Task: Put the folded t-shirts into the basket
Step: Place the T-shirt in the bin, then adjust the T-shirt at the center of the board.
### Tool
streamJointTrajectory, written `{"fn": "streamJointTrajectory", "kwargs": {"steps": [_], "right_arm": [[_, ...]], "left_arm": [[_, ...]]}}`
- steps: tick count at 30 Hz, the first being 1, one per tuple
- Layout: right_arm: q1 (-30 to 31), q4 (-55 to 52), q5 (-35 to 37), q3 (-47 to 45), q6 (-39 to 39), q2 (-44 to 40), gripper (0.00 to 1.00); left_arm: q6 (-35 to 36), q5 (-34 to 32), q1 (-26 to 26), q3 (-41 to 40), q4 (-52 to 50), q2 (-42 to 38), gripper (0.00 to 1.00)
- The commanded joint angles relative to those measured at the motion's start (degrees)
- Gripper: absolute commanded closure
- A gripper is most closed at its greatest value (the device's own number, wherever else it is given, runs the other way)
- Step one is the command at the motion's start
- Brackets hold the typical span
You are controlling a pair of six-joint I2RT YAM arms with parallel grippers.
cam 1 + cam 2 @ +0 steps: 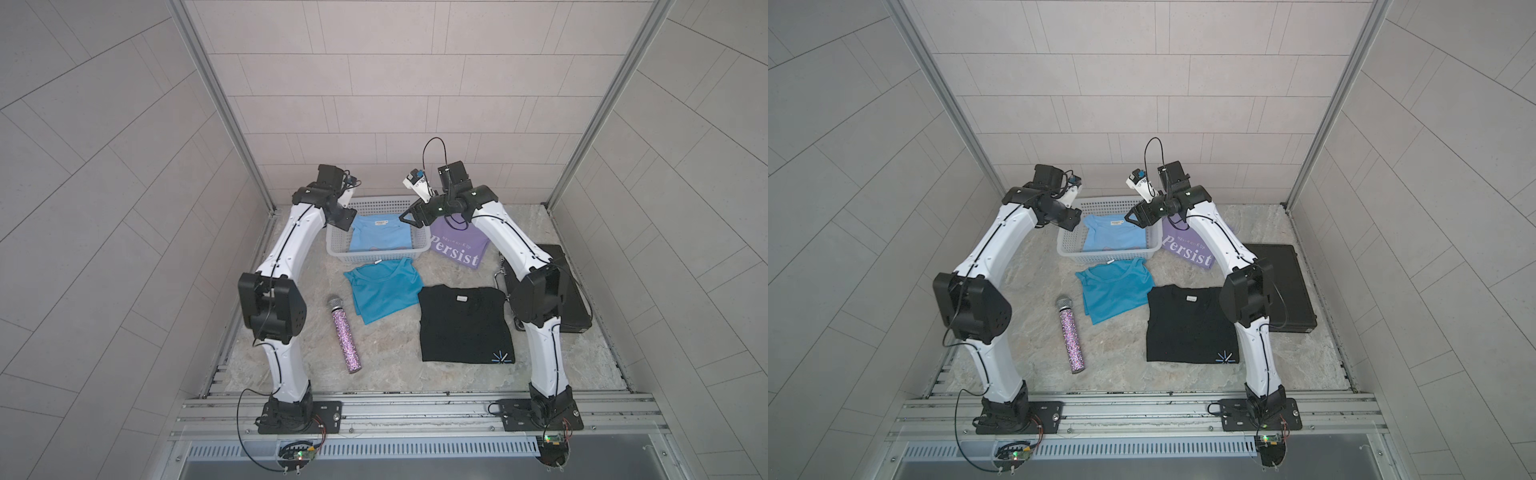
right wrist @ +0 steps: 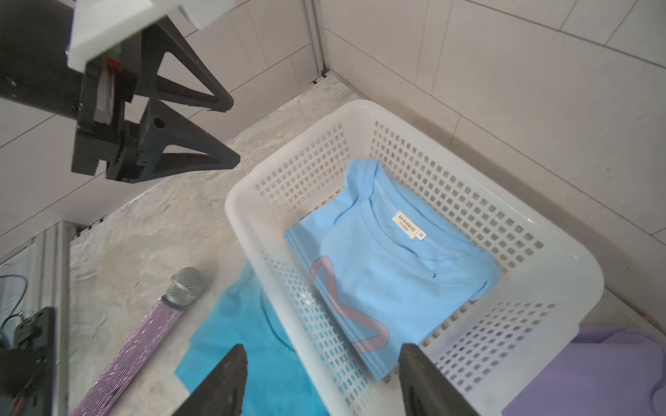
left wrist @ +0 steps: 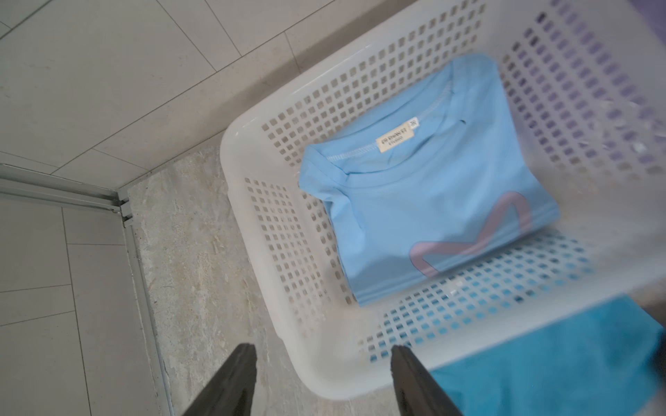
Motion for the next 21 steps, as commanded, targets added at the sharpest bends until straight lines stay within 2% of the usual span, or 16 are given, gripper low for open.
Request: {"fn": "streamJointTrajectory", "kwargs": {"steps": [1,6,10,15,21], "right_arm": [[0.6,-0.8,-0.9,-11.3,-4.0,-6.9,0.29],[3.5,5.9,2.5,-30.6,-7.0,-17.7,0.27],[9.0,12.0,8.7,-42.2,-10.8,-22.0,0.27],[13.5,14.8,15.4,-44.9,-10.1,-17.4,0.29],[17.4,14.2,22.1,-43.1,-13.0,-10.6,0.36]], "left_arm": [[-0.9,7.4,-0.3,-10.6,0.4,-7.0,0.33],[-1.4,12.4,-0.3,-26.3,3.6,-17.9,0.30],[-0.5,11.1,-0.2,-36.3,7.7,-23.8,0.27],[-1.3,9.6,-0.3,-44.2,13.1,-26.4,0.23],[-1.3,7.6,-0.1,-45.2,13.4,-24.9,0.24]]}}
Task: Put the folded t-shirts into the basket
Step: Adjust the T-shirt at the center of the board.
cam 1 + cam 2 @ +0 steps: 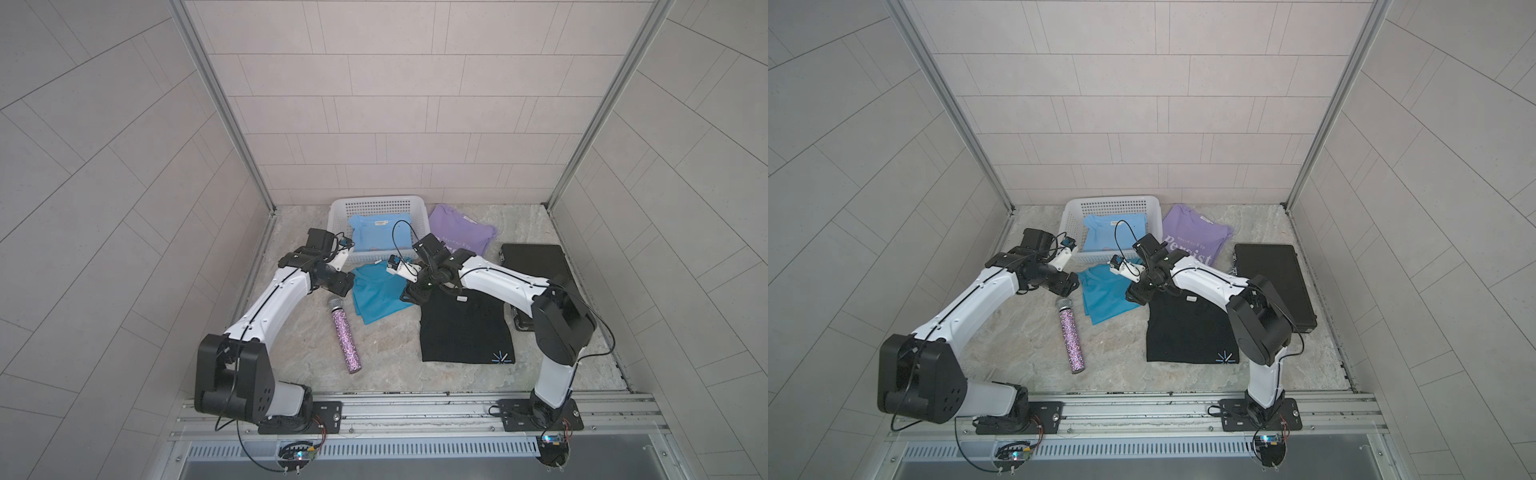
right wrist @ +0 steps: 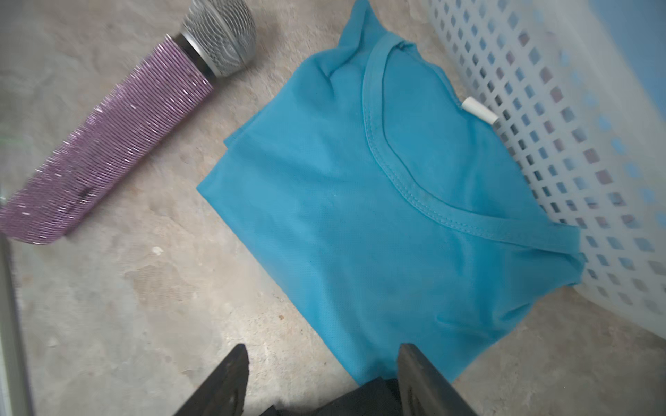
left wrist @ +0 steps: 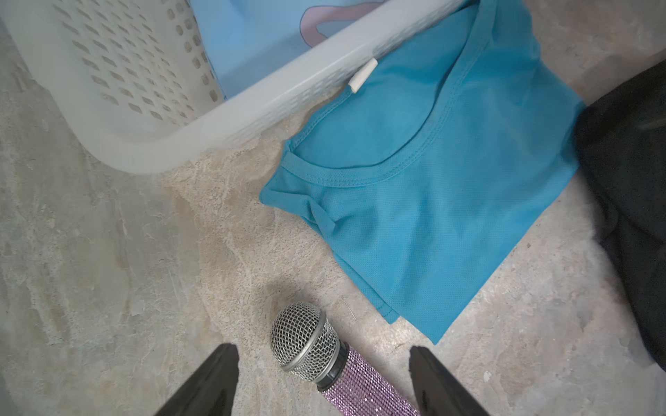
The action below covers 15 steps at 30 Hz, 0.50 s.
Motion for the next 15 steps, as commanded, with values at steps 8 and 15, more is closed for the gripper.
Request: {"fn": "streamJointTrajectory", "kwargs": {"steps": [8,15], "right_arm": [[2.6,-2.6,3.8,5.2,-2.6,8.0,0.42],[2.6,-5.6,3.6,7.5,-1.8,11.7,0.49]], "left_arm": [[-0.4,-1.9,0.5,-0.9,3.6,1.9,0.24],[-1.6,-0.4,3.8,-0.8,3.9,3.6,0.26]]}}
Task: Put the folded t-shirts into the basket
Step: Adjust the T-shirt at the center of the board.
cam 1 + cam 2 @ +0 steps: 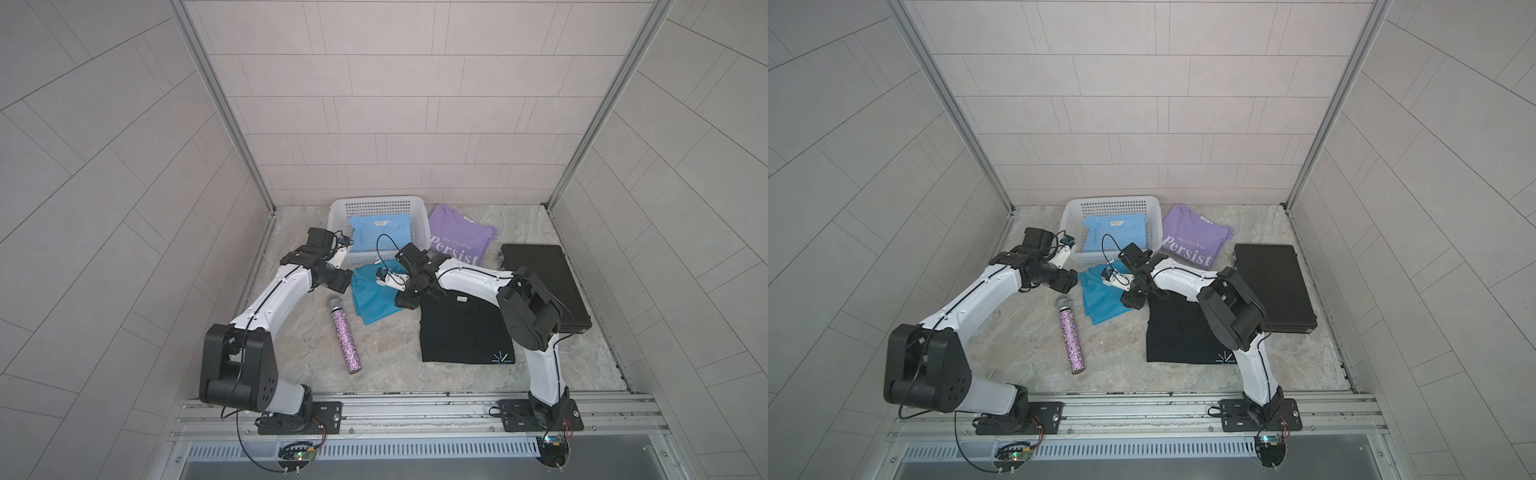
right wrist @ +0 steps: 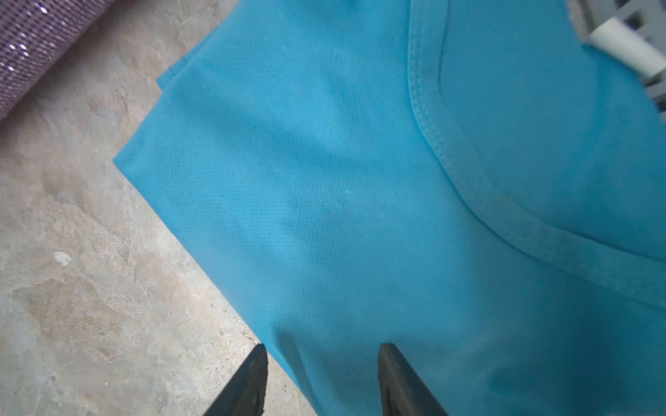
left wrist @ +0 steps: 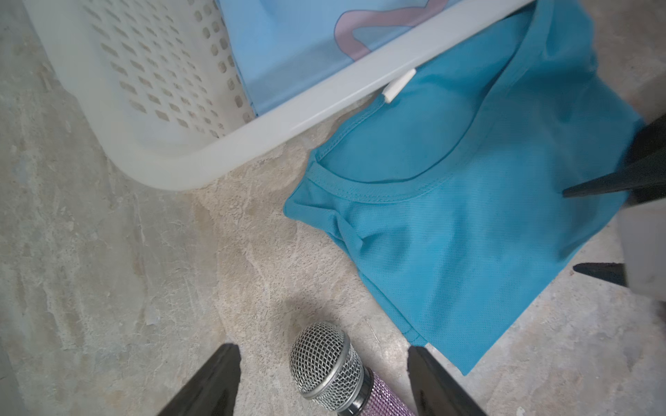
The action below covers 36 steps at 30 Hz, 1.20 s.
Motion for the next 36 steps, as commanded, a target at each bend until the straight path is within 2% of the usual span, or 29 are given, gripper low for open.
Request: {"fn": "streamJointTrajectory", "kwargs": {"steps": [1,5,10,14,16,19,26,30,36], "right_arm": [[0.3,-2.9,0.2,0.9,0.0,1.2,0.49],[0.7,-4.2,-0.7,0.8,1.2,2.1,0.57],[2.5,-6.7,-1.9,-0.1,6.6,2.8,0.73],[4.5,-8.3,-2.6,-2.7,9.3,2.0,0.75],[5.3,-8.3,-4.2,-4.8,10.7,0.4,0.73],[5.3,-7.7,-8.2,-6.7,13.2,-3.2,0.65],[-0.7,-3.2,-13.6,-5.5,13.9,-9.0,0.46],[-3.3,2.1,-11.4,-5.6,16.0,-9.3,0.42],[-4.7,6.5,-1.2,-2.3,19.3,-4.6,0.40]], "left_arm": [[-1.1,1.4,2.2,-0.6,0.4,0.3,0.26],[-1.2,2.6,4.8,-0.8,0.3,-0.3,0.27],[-0.2,2.5,5.9,-1.5,0.1,-1.1,0.27],[0.2,3.0,6.2,-1.9,-0.5,-1.6,0.27],[0.5,4.7,6.3,-2.0,-1.7,-1.7,0.27],[1.9,9.5,6.2,-2.0,-3.9,-0.8,0.27],[2.1,12.2,4.0,-1.0,-4.5,3.8,0.27],[2.5,11.4,2.0,-1.2,-3.3,5.4,0.26],[3.1,10.8,1.1,-1.5,-2.7,7.2,0.26]]}}
